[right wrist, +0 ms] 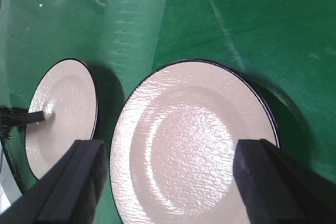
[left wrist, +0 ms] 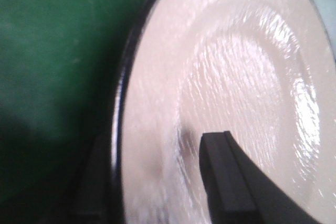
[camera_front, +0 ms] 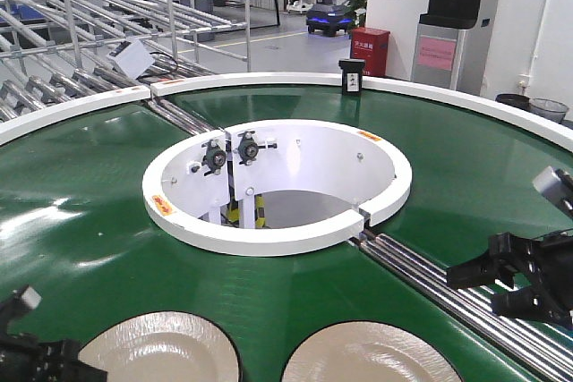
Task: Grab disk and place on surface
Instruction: 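Grasp each beige plate's rim with left and right grippers, then lift both plates upright off the conveyor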
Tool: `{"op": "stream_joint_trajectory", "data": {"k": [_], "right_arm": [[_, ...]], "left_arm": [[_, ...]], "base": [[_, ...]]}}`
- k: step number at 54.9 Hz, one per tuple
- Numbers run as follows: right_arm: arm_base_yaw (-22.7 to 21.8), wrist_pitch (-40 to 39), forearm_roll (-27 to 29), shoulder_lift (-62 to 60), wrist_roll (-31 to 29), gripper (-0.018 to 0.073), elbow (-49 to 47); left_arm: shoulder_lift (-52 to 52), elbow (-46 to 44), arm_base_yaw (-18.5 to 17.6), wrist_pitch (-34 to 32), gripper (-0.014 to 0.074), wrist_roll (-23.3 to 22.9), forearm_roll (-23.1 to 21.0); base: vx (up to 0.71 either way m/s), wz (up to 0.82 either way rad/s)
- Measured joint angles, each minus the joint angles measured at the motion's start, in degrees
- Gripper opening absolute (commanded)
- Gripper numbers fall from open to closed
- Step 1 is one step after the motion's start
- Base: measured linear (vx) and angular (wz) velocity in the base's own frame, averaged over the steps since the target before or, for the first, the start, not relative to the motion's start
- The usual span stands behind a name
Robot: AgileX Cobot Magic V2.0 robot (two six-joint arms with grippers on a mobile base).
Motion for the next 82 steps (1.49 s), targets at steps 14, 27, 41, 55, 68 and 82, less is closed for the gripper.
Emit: {"op": "stream_joint_trajectory", "data": {"k": [14, 27, 41, 55, 68, 82], "right_arm": [[0.0, -0.2, -0.3, 0.0, 0.0, 0.0549, 0.0], [0.0, -0.3, -6.1, 0.2, 0.4, 0.0549, 0.0], [0.0, -1.1, -13.6, 7.2, 2.8, 0.0549, -0.1], [0.8, -3.1, -8.2, 18.5, -0.4, 0.0549, -0.1], [7.4, -4.4, -0.1, 25.3, -6.9, 0.0378, -0.7], [7.3, -2.8, 8.5, 24.9, -10.4, -0.0013, -0.8]], "left_arm": [[1.9, -0.5, -0.9, 6.8, -0.001, 2.4, -8.2], [-1.4, -3.8, 0.1, 10.5, -0.0005, 2.9, -9.6], [-11.6, -13.1, 2.9, 14.1, -0.0001, -4.2, -15.3], [-14.6, -17.1, 3.5, 14.9, -0.0001, -8.3, -15.4], [-14.7, -17.2, 3.5, 14.5, -0.0001, -9.5, -15.7], [-14.7, -17.2, 3.5, 14.3, -0.0001, -10.8, -15.7]], "base": [[0.0, 0.0], [0.0, 0.0], [0.0, 0.0], [0.0, 0.0], [0.0, 0.0], [0.0, 0.0]]}}
